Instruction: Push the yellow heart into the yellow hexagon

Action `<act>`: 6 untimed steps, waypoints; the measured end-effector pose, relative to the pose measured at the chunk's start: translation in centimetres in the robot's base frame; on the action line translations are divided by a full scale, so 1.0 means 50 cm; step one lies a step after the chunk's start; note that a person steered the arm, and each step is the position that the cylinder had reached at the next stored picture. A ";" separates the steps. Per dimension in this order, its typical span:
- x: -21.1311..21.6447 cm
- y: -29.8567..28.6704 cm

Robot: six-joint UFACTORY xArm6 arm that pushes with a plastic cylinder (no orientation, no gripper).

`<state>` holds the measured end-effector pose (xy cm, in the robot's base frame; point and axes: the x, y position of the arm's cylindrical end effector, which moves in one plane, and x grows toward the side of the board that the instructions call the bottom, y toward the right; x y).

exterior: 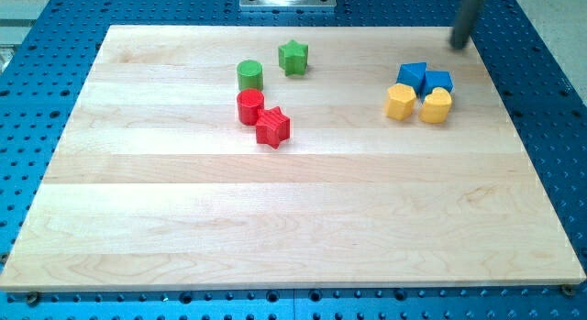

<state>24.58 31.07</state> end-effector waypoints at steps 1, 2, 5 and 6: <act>0.166 0.001; 0.280 -0.082; 0.272 -0.197; 0.213 -0.183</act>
